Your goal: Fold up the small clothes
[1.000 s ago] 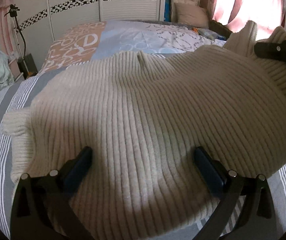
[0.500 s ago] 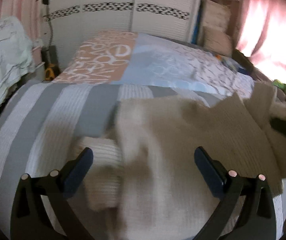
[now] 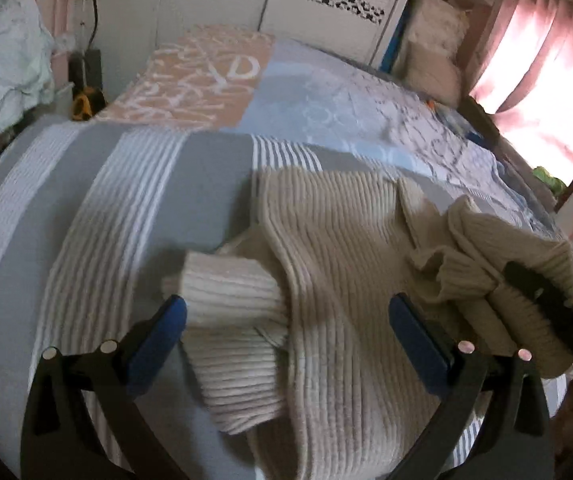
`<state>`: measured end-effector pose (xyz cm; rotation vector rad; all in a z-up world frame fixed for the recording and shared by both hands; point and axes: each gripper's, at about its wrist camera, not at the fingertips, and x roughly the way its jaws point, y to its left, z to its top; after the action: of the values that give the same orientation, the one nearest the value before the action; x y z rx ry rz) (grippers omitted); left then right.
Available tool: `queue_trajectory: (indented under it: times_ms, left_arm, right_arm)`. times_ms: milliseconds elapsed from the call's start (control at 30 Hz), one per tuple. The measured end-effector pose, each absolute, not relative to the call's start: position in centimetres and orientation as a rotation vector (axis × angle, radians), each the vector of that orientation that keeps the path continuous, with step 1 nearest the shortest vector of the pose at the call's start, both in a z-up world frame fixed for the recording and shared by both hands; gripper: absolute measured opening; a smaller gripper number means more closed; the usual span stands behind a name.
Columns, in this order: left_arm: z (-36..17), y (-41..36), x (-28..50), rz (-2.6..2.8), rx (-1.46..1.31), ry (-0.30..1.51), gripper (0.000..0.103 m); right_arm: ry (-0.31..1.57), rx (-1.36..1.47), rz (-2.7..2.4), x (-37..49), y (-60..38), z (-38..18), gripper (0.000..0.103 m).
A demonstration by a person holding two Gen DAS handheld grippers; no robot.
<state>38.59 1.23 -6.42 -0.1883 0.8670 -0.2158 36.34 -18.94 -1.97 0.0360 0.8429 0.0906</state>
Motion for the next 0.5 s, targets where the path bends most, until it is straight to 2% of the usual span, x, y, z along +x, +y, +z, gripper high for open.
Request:
queue_trajectory:
  times_ms: [100, 233, 300, 500]
  left_arm:
    - [-5.9, 1.6, 38.2, -0.213, -0.199, 0.846, 0.101]
    - [-5.6, 2.2, 38.3, -0.21, -0.215, 0.841, 0.101]
    - [-5.5, 2.3, 38.4, -0.208, -0.223, 0.84, 0.101]
    - [-5.3, 2.4, 38.3, -0.222, -0.221, 0.834, 0.101]
  right_arm:
    - [0.884, 0.003, 0.109, 36.4, -18.7, -3.6, 0.052]
    - [0.848, -0.12, 0.041, 35.8, -17.8, -3.7, 0.075]
    - [0.868, -0.182, 0.025, 36.0, -17.5, -4.5, 0.079]
    - [0.89, -0.228, -0.051, 36.3, -18.1, -6.1, 0.079]
